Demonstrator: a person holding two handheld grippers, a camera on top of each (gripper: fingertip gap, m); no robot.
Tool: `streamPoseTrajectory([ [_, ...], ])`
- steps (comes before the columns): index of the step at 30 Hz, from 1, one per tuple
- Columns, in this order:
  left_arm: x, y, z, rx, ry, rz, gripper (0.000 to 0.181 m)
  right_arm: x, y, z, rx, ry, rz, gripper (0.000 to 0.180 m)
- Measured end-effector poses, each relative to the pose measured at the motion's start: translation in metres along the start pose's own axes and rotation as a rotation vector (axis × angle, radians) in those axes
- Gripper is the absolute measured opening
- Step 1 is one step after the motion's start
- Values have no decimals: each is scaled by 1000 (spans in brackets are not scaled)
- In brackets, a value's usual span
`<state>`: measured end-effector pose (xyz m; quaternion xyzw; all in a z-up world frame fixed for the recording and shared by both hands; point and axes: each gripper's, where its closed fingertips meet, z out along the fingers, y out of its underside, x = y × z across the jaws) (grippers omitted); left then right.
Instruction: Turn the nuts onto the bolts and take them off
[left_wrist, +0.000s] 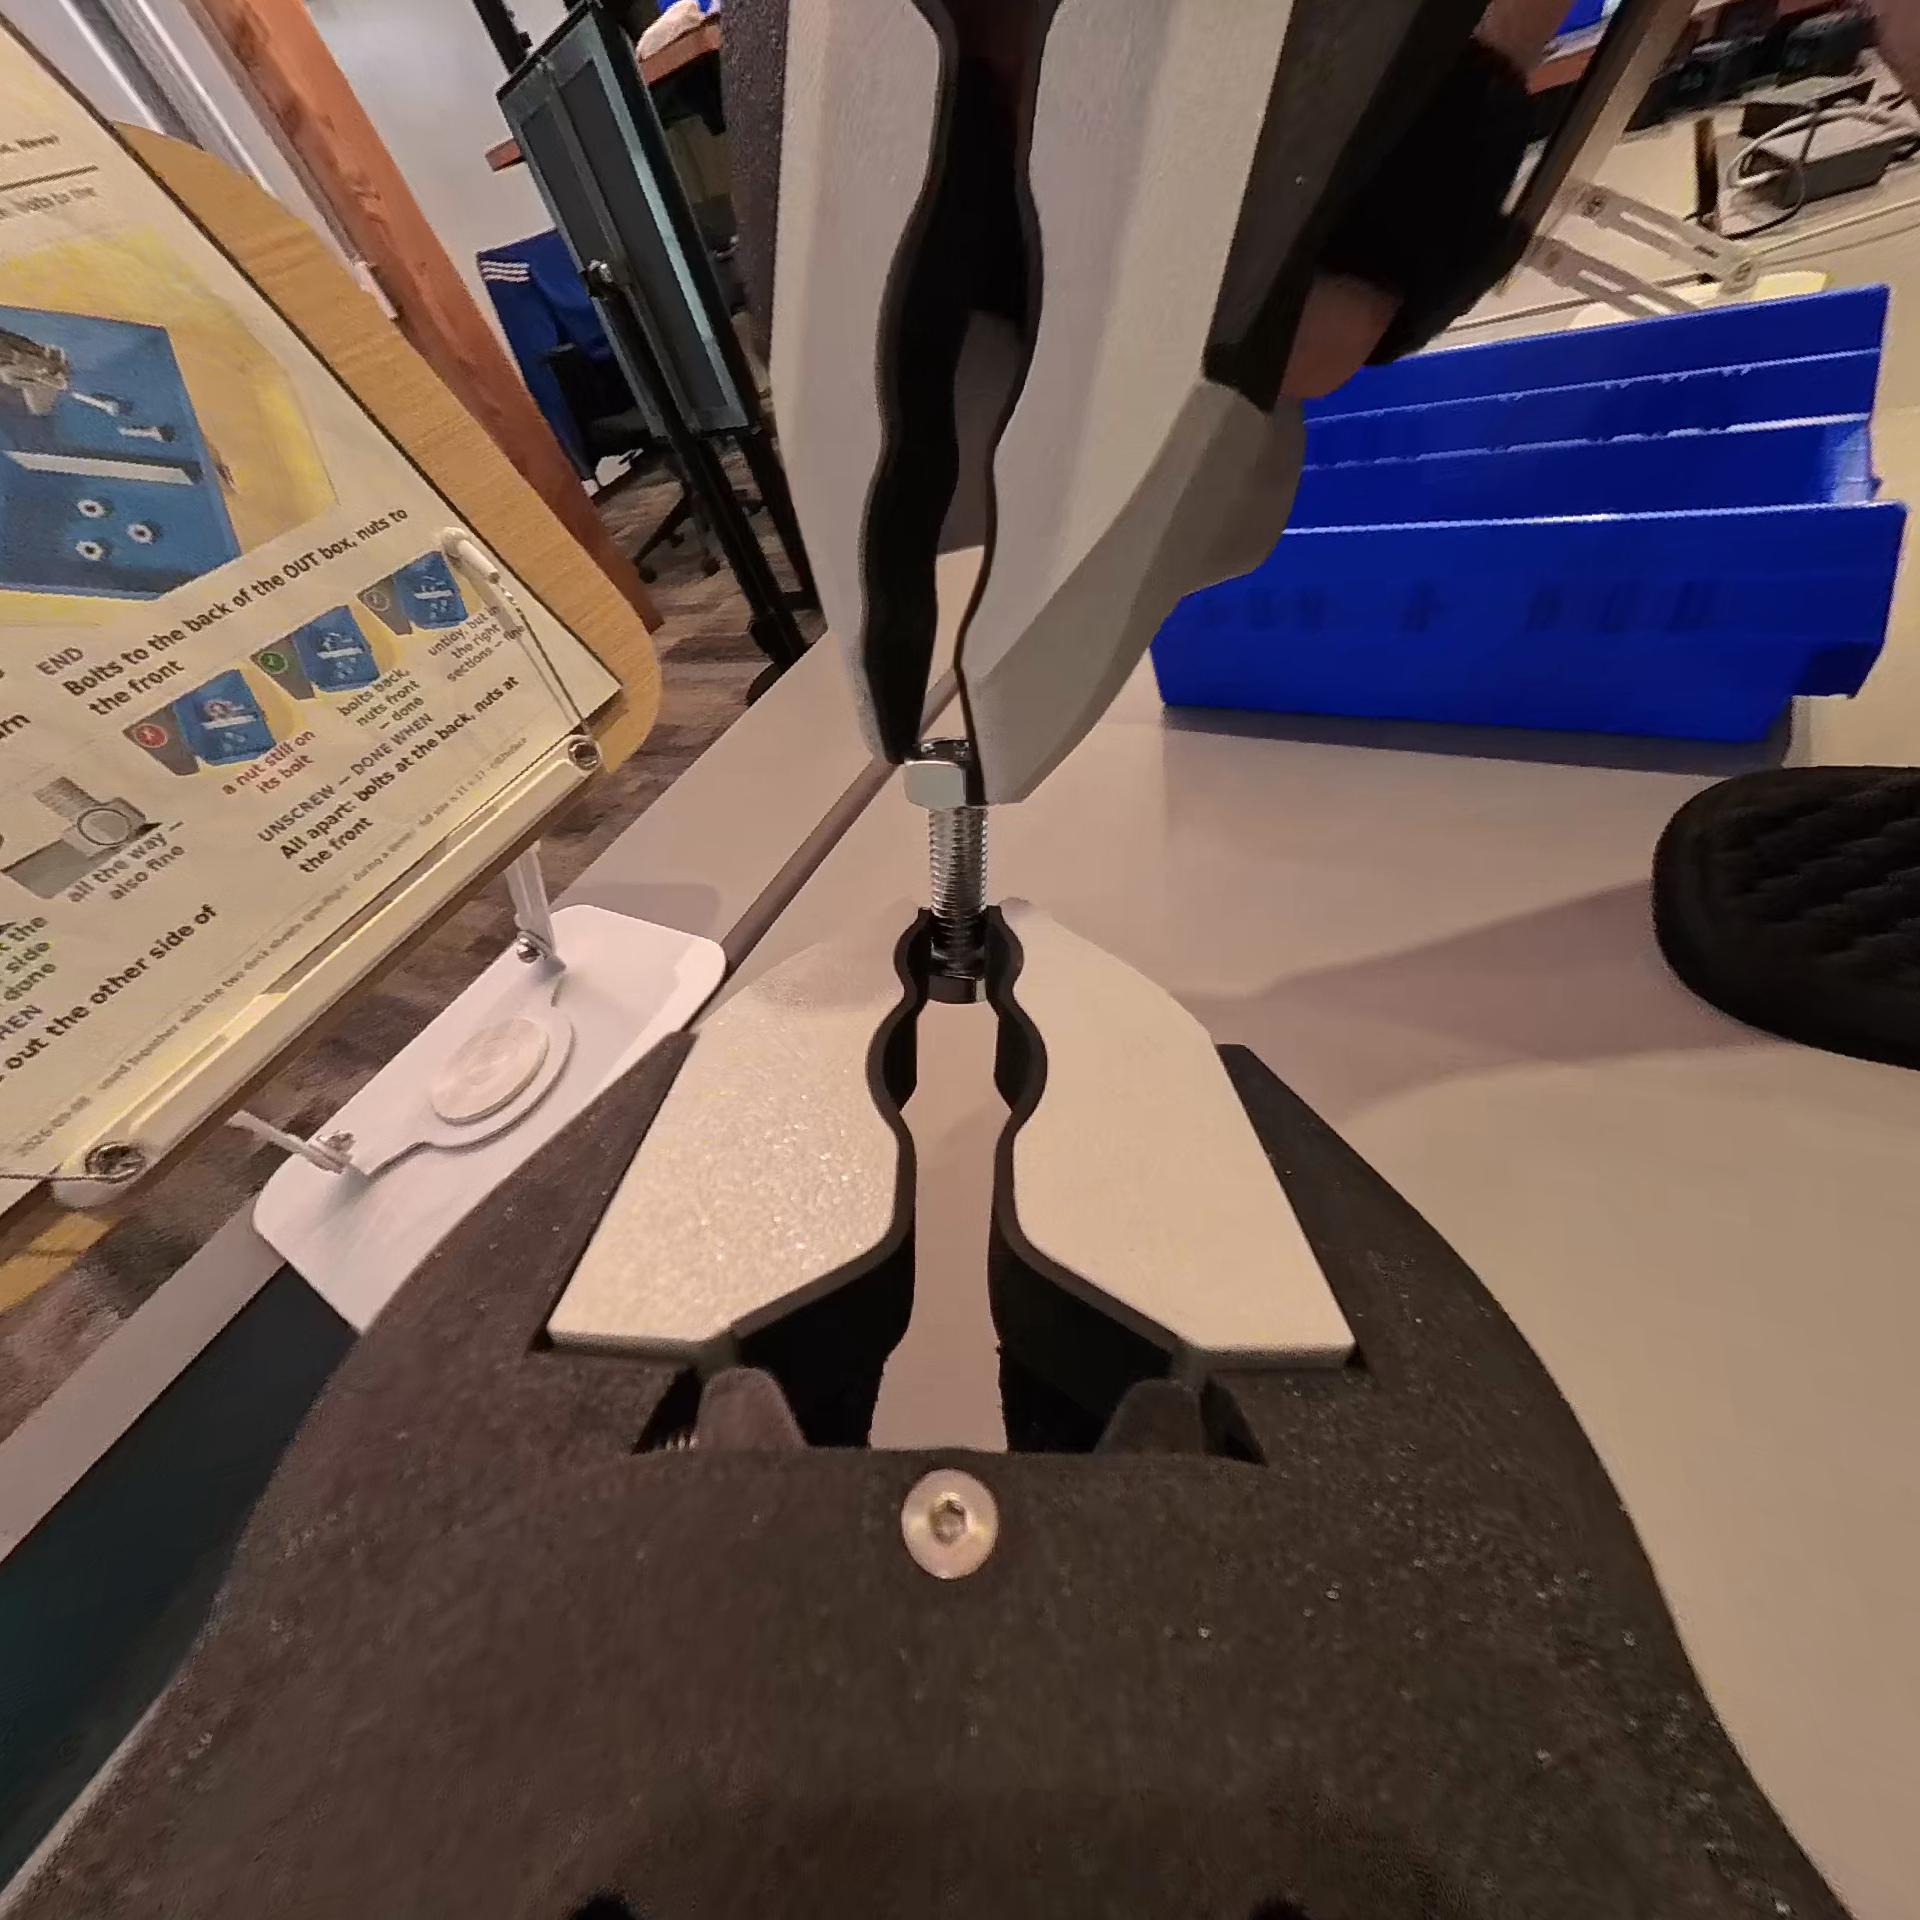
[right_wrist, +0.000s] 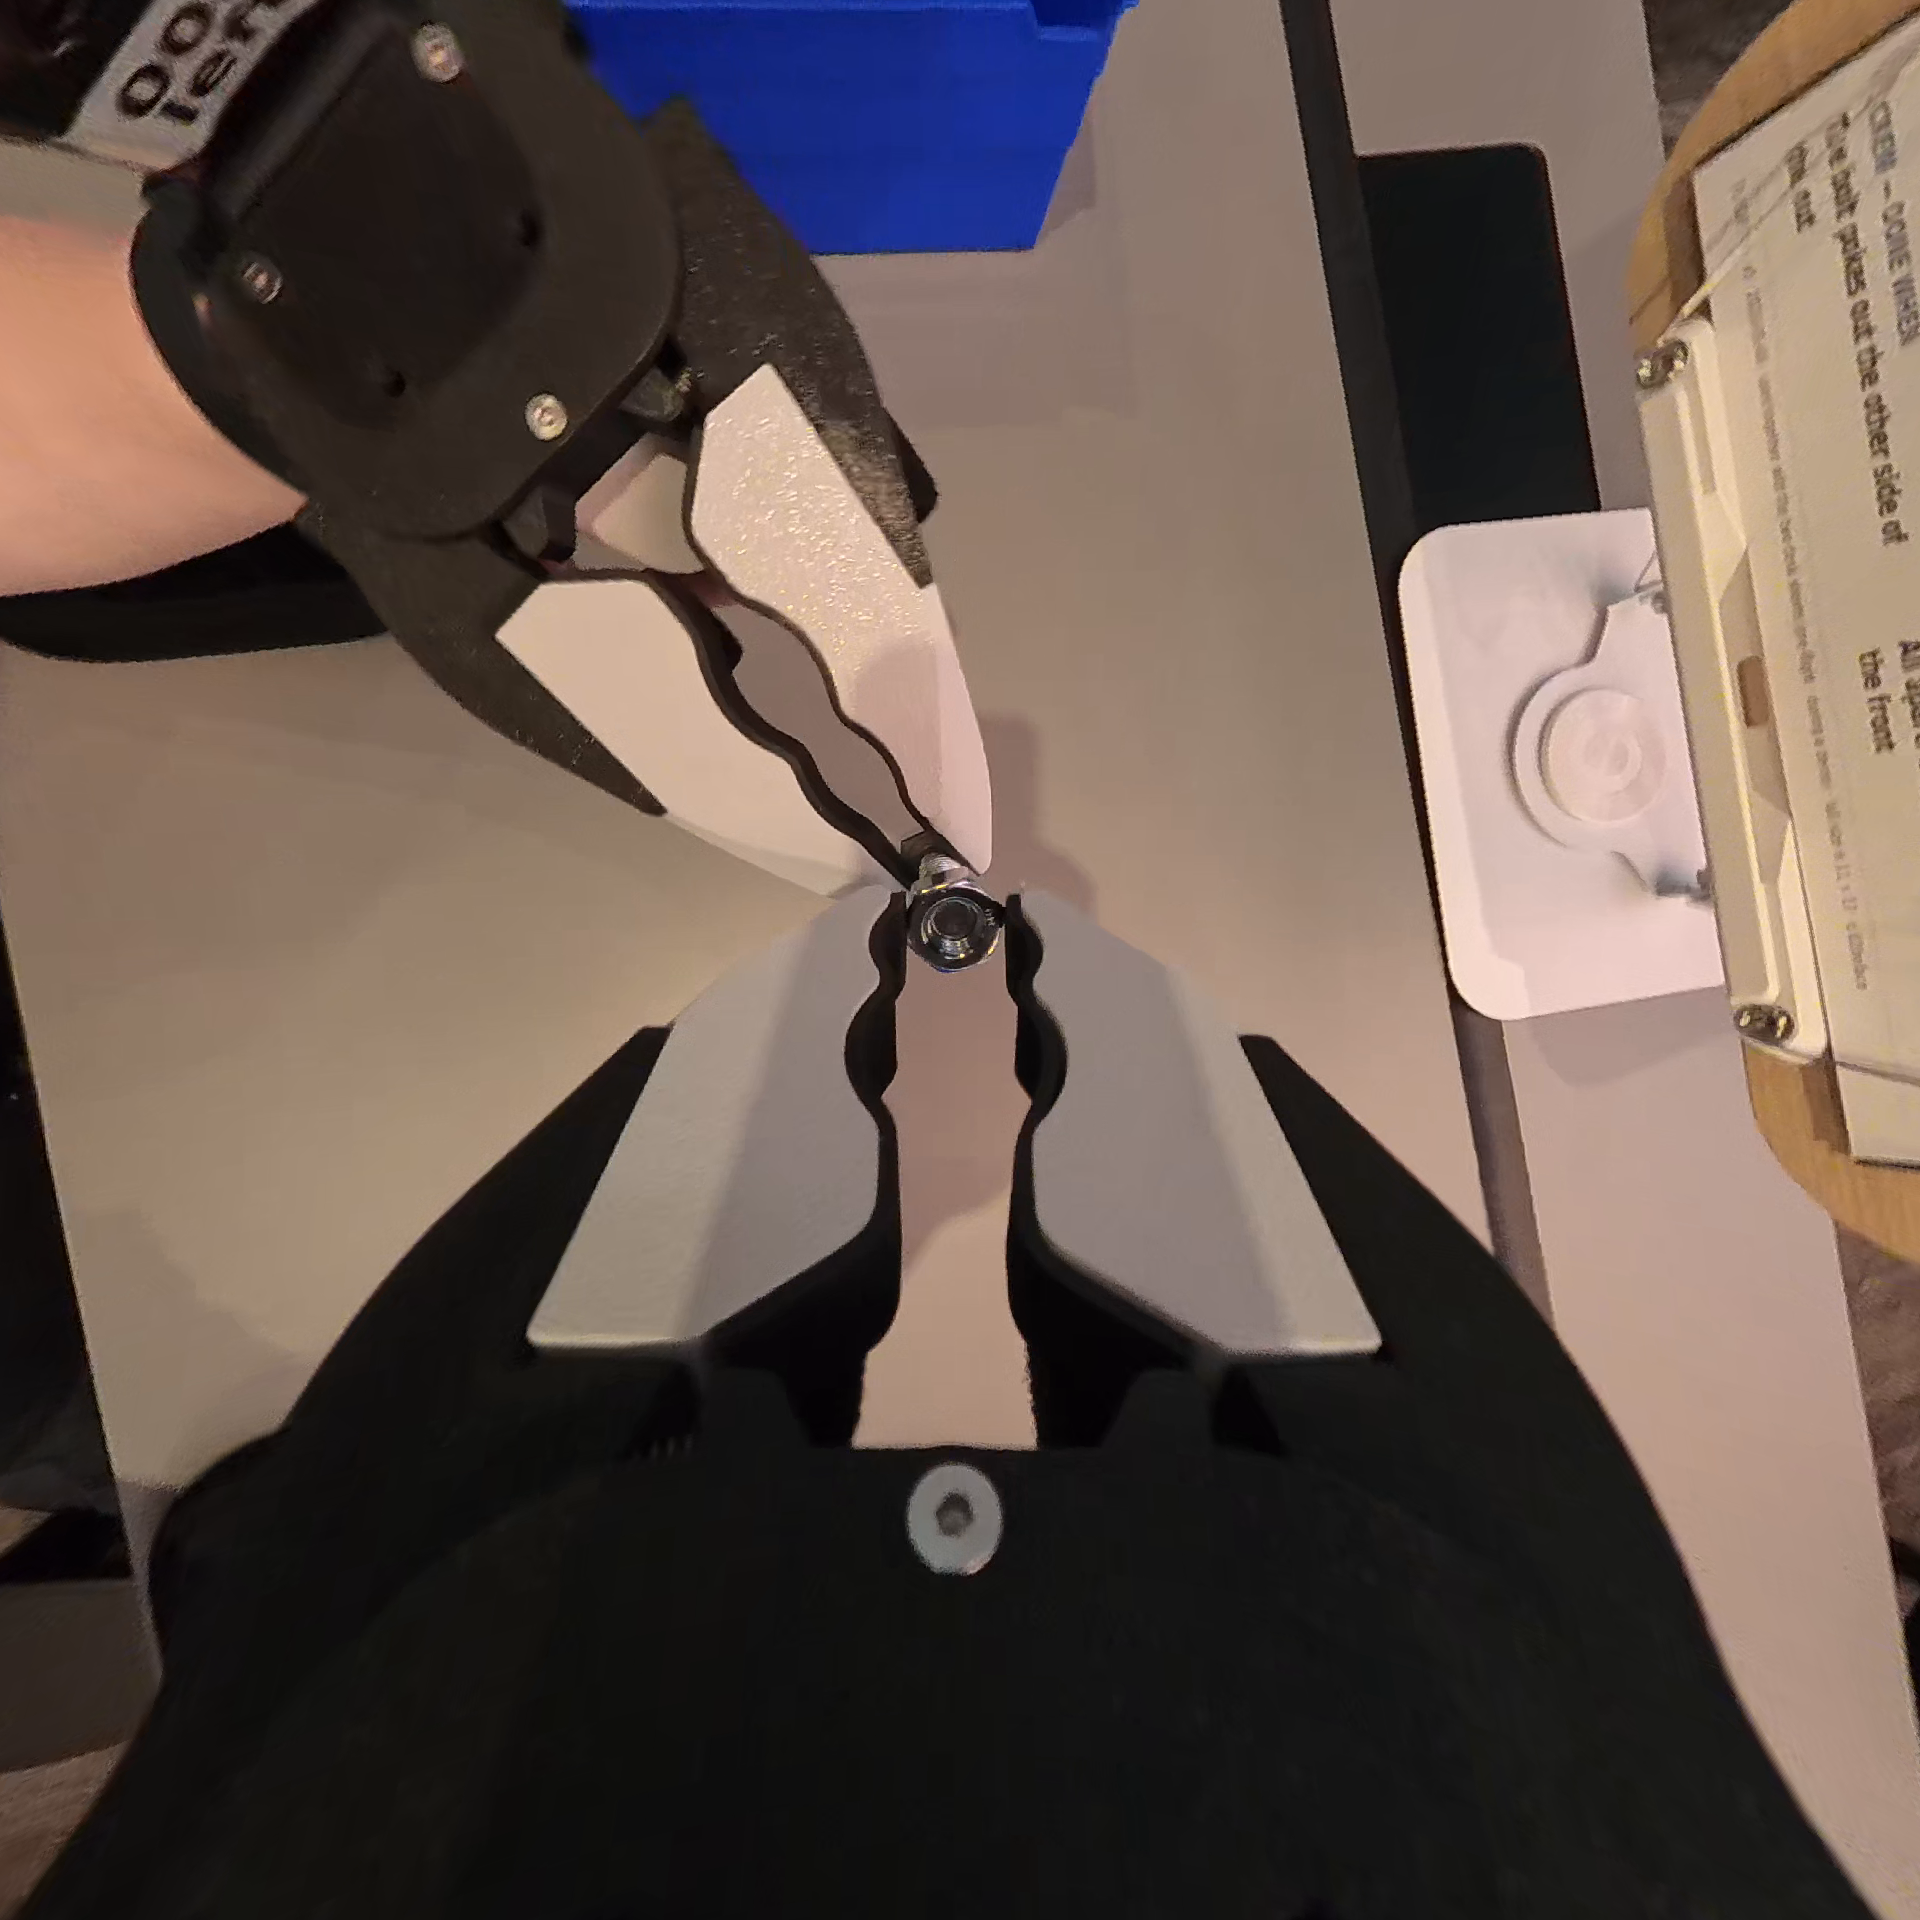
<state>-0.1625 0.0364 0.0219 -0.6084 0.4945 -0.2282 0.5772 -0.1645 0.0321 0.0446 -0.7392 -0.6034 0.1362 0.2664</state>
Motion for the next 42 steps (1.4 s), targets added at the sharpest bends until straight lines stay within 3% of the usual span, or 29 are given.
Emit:
streamPoseTrajectory([
  [9,-8,1,2,-38,-87,22,9,8,-2,2,43,121,391,18],
  [13,-3,0,1,-18,-34,-3,9,2,-11,-4,103,94,251,28],
  [18,10,0,-1,15,101,-61,9,-13,-4,-21,46,142,-339,42],
  [21,17,-2,-2,32,156,-69,9,-22,5,-21,0,128,-509,37],
  [32,30,-9,-6,64,234,-59,9,-27,11,-14,8,41,-490,31],
  [42,25,-13,-7,75,196,-53,9,-23,8,-12,48,15,-345,18],
])
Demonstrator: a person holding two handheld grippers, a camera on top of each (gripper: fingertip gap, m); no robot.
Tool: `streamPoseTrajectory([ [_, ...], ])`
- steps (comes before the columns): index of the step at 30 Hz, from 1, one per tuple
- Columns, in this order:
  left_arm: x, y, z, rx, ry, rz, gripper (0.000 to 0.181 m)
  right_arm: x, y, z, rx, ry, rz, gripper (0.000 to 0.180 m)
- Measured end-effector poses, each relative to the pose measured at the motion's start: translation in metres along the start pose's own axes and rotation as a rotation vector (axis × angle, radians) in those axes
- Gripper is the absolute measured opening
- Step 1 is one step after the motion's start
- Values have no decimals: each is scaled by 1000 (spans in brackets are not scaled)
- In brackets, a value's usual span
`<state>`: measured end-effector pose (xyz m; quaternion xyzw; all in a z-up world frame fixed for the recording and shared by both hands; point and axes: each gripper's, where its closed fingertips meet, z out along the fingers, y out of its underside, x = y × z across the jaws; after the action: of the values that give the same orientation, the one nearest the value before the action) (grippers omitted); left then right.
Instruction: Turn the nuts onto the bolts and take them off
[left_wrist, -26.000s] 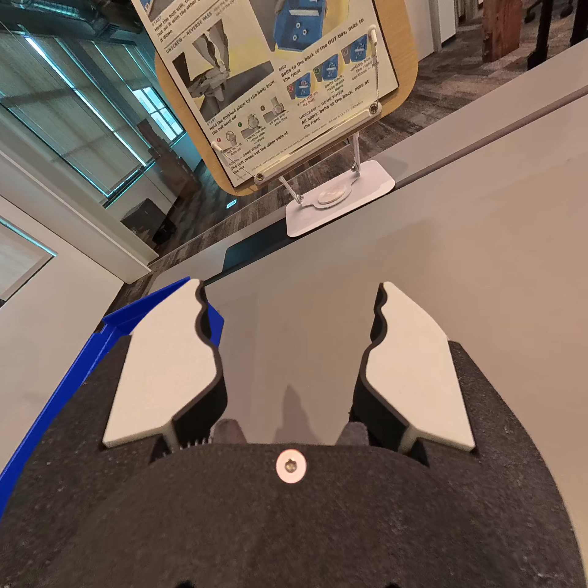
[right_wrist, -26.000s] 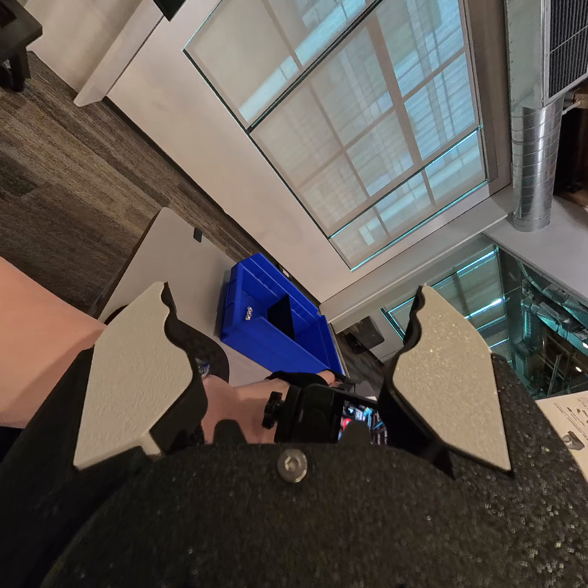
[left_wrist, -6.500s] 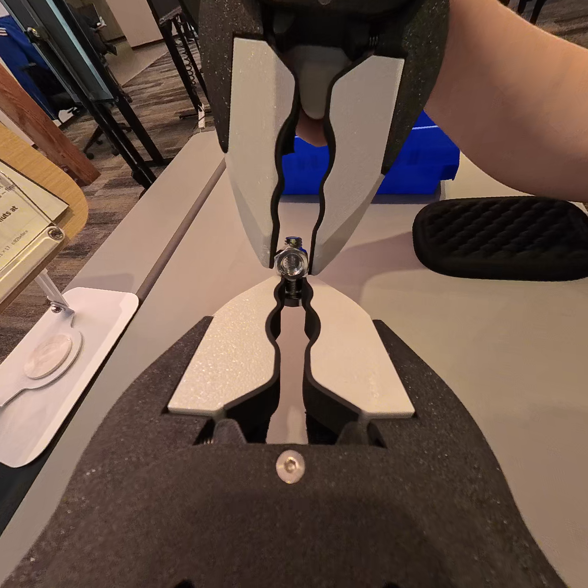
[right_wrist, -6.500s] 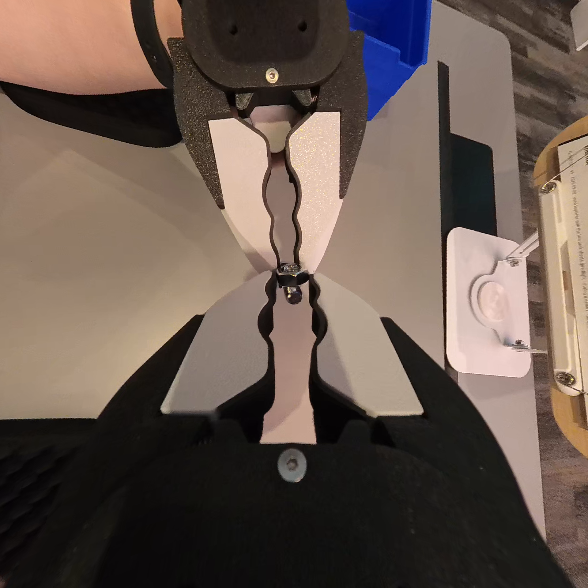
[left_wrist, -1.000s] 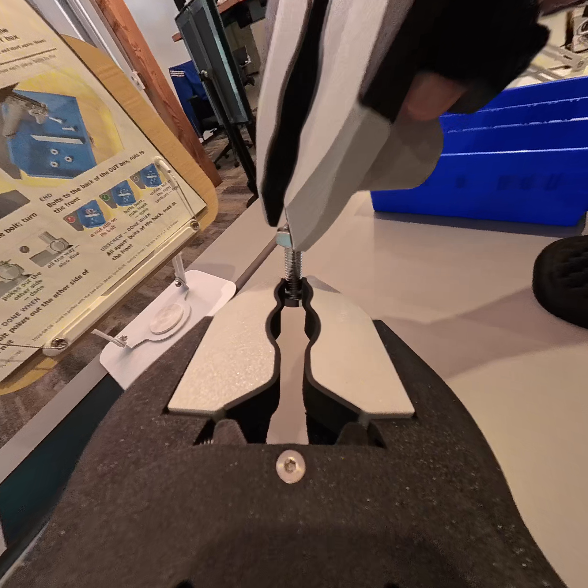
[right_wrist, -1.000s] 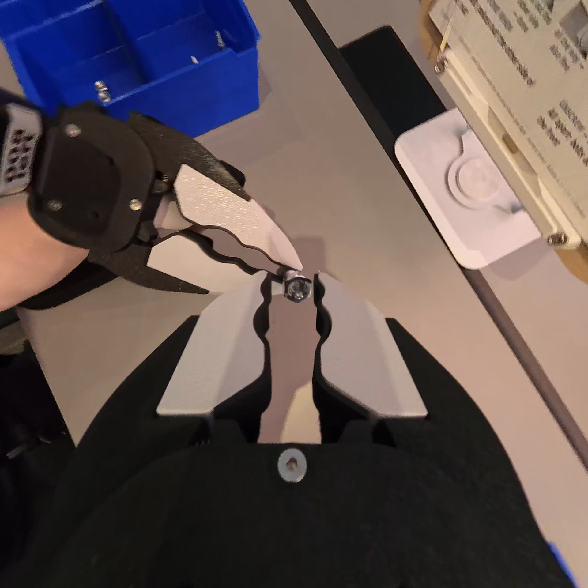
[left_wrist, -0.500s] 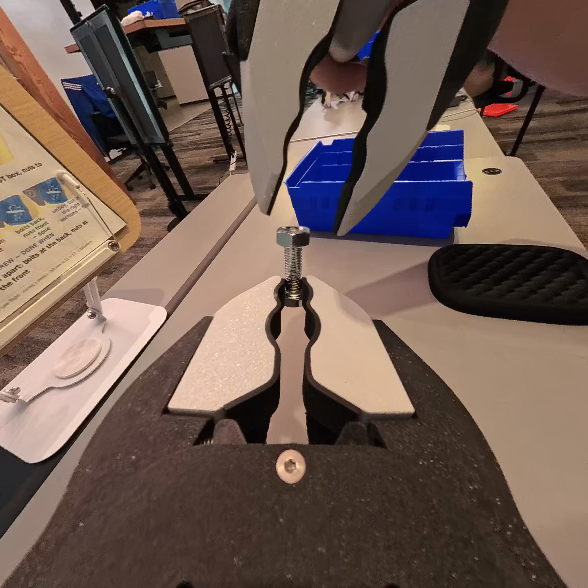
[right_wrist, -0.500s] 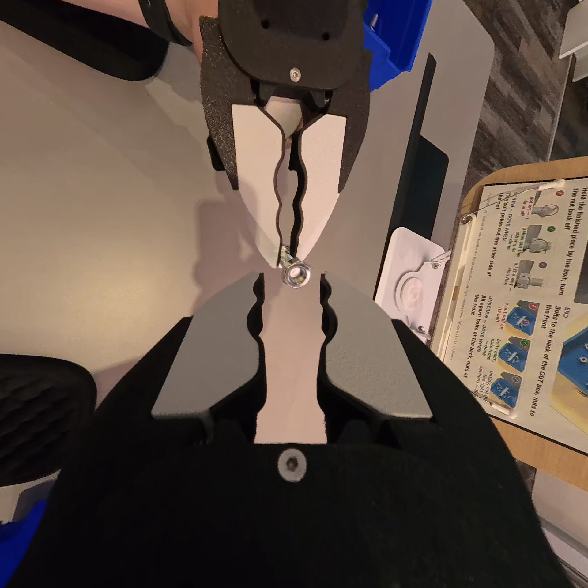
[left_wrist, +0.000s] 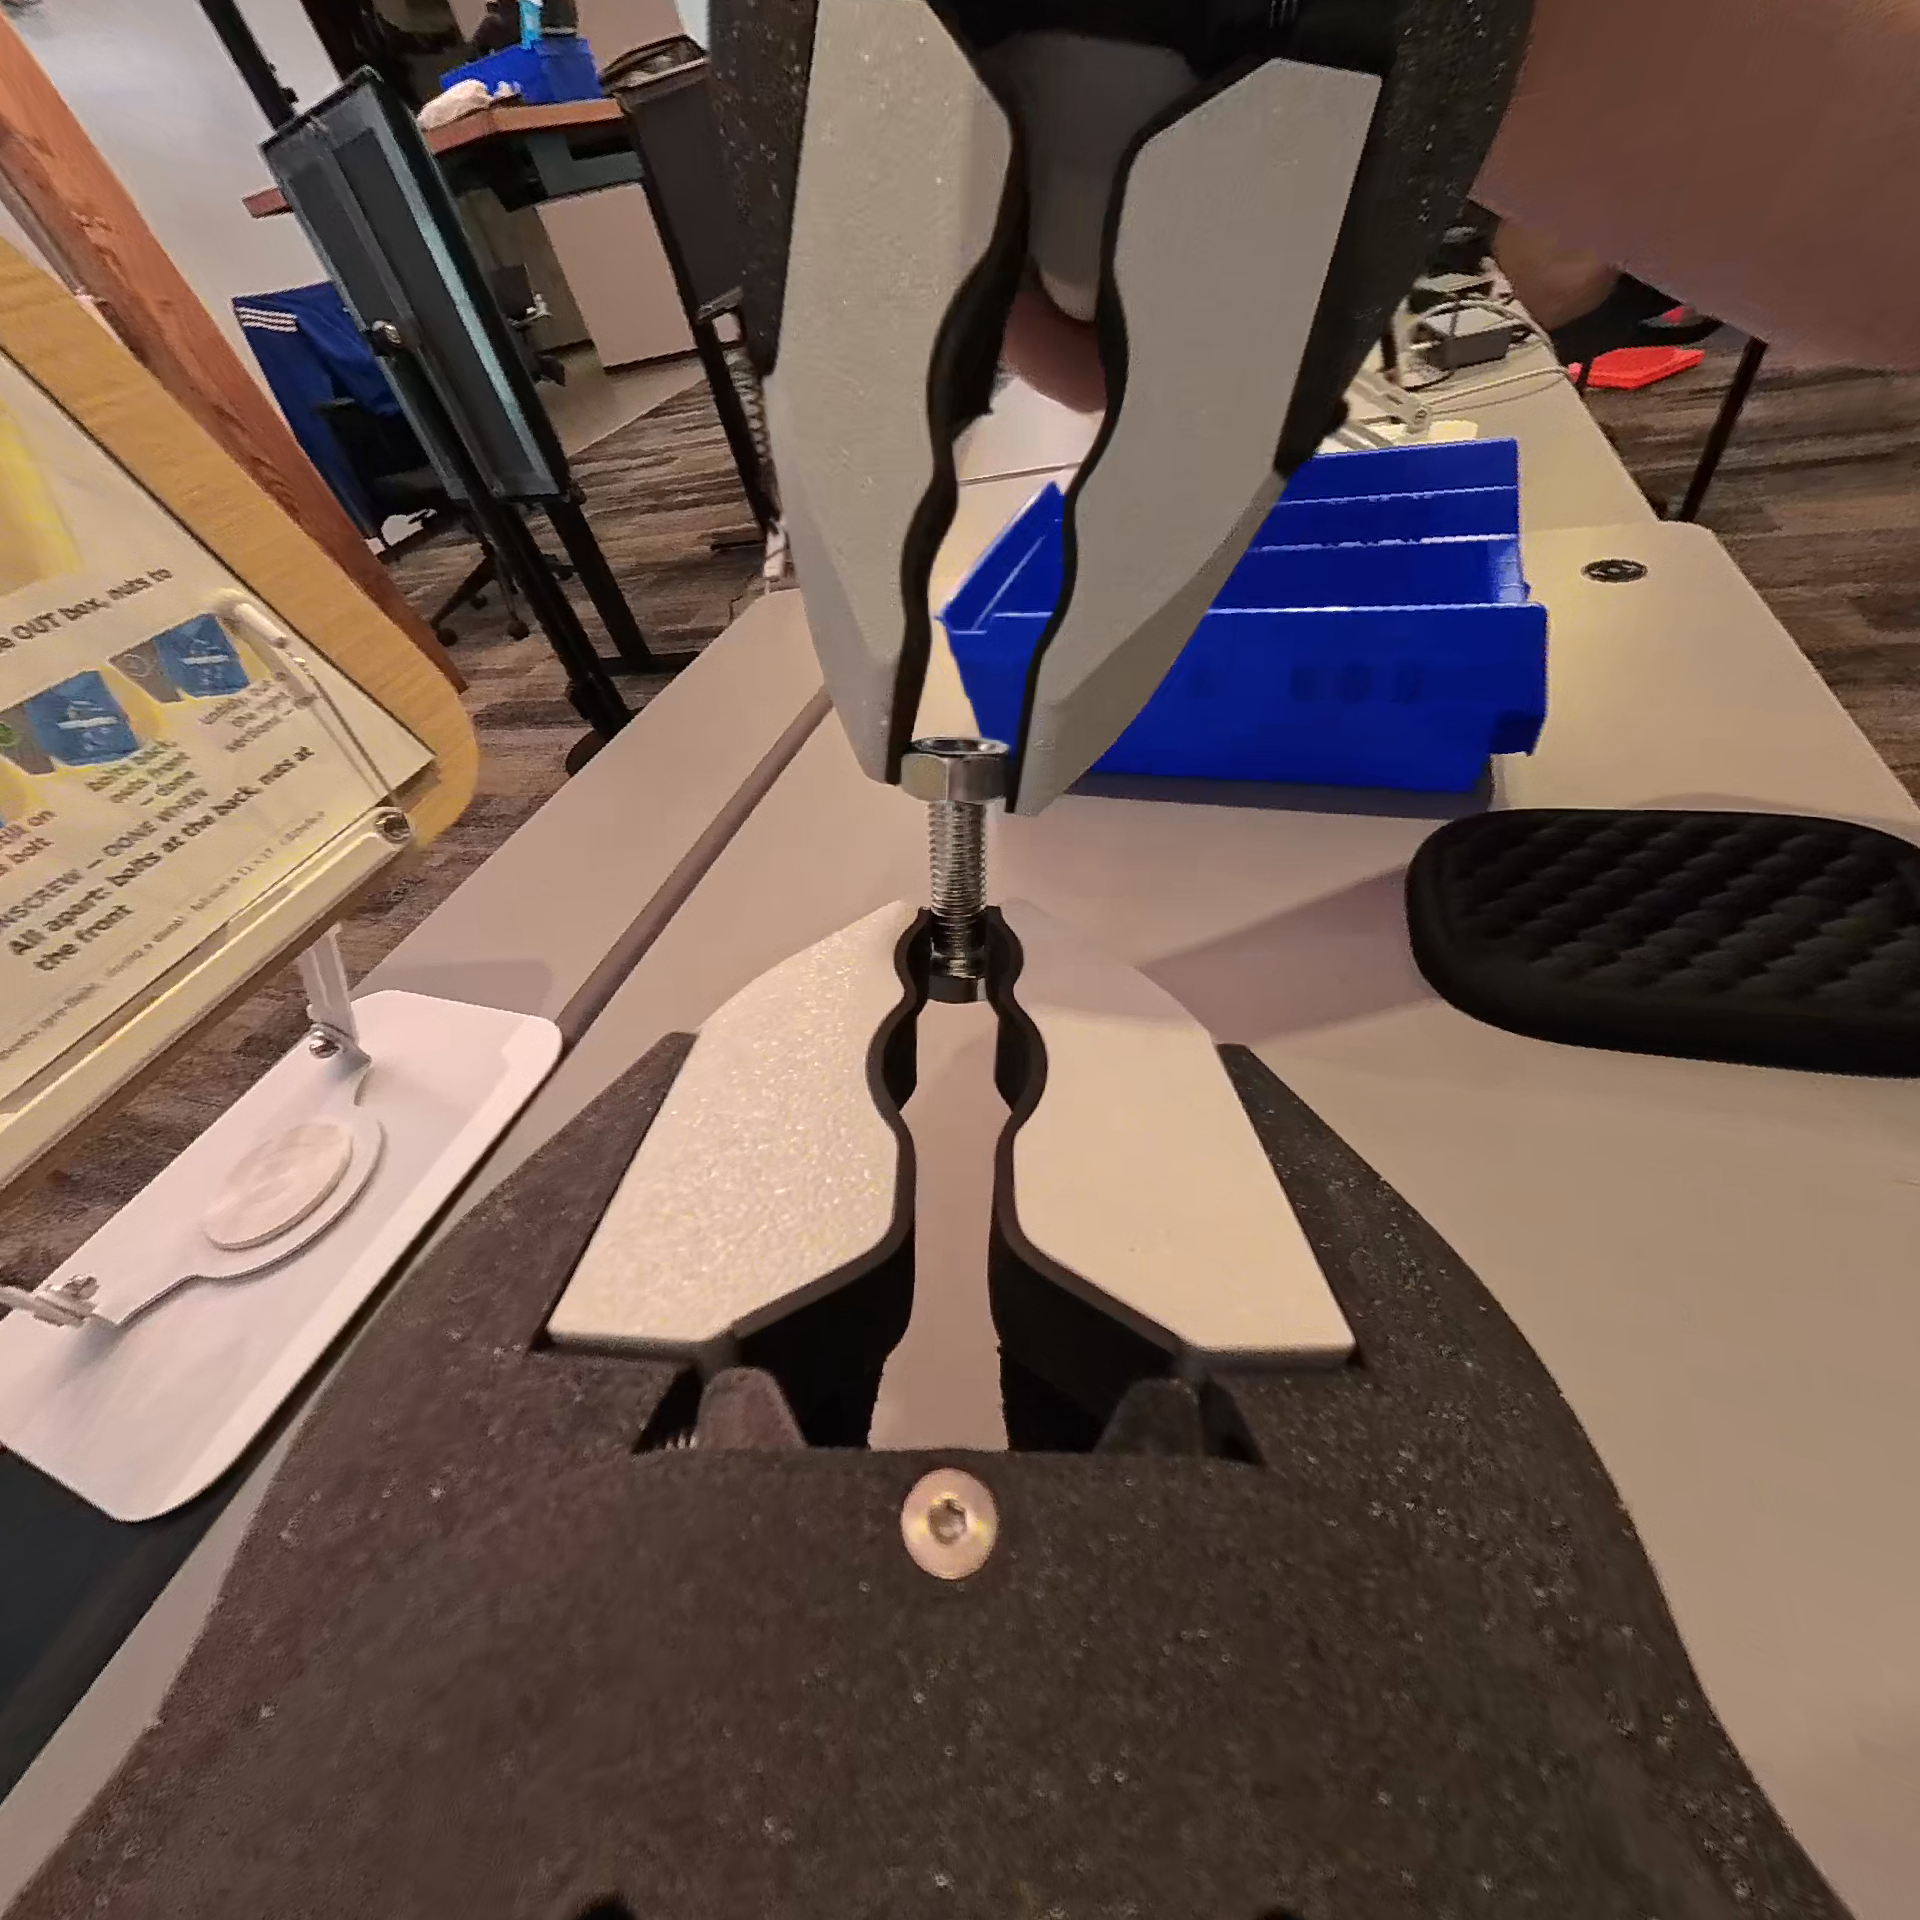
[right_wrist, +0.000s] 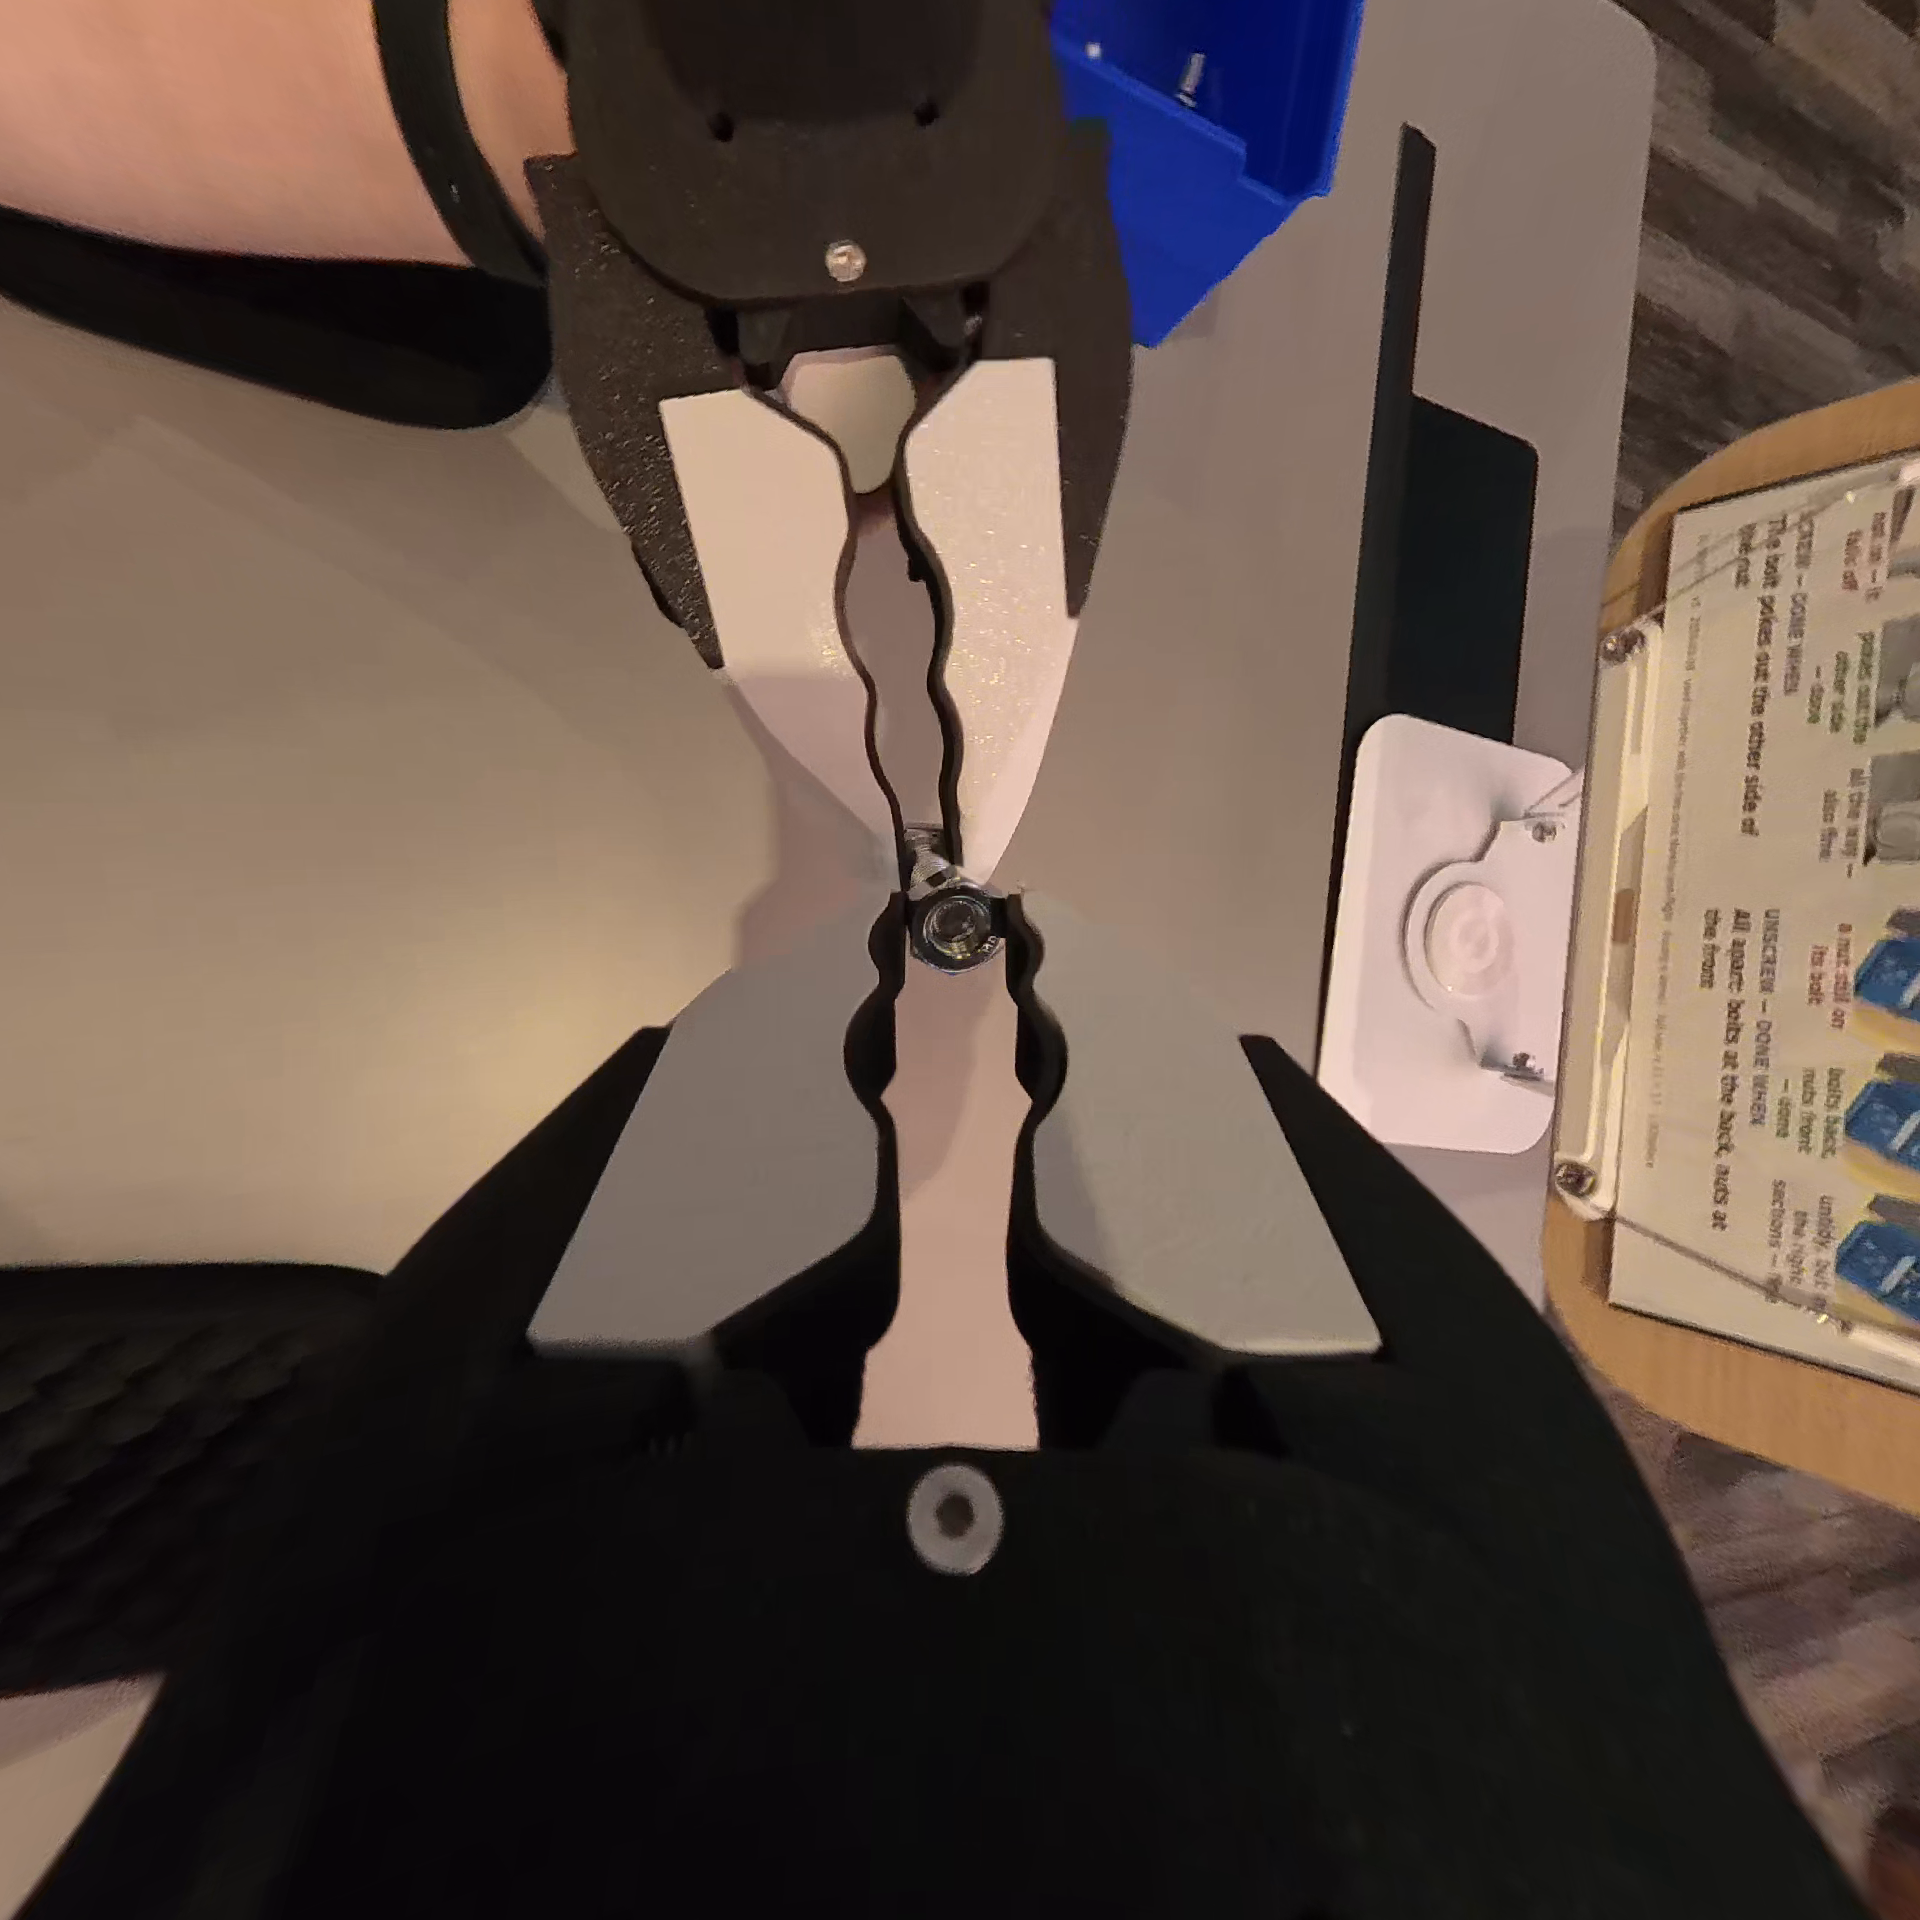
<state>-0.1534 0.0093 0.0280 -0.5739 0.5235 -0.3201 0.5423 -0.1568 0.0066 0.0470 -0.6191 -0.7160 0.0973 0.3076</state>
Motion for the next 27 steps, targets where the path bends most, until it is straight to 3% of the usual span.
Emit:
streamPoseTrajectory([
  [9,-18,6,2,-55,-127,-2,9,18,3,8,-17,179,469,18],
  [13,-16,6,2,-42,-109,-20,9,18,4,8,8,197,543,18],
  [15,-14,4,1,-29,-89,-28,9,16,-2,7,45,171,500,34],
  [17,-10,3,0,-12,-50,-39,9,12,-5,1,51,159,380,37],
  [19,-5,1,-1,7,2,-65,9,13,-8,-10,54,187,189,41],
  [22,8,-2,-3,33,102,-90,9,-10,-5,-18,15,96,-119,39],
  [27,23,-5,-3,46,189,-79,9,-17,1,-17,-23,33,-176,32],
])
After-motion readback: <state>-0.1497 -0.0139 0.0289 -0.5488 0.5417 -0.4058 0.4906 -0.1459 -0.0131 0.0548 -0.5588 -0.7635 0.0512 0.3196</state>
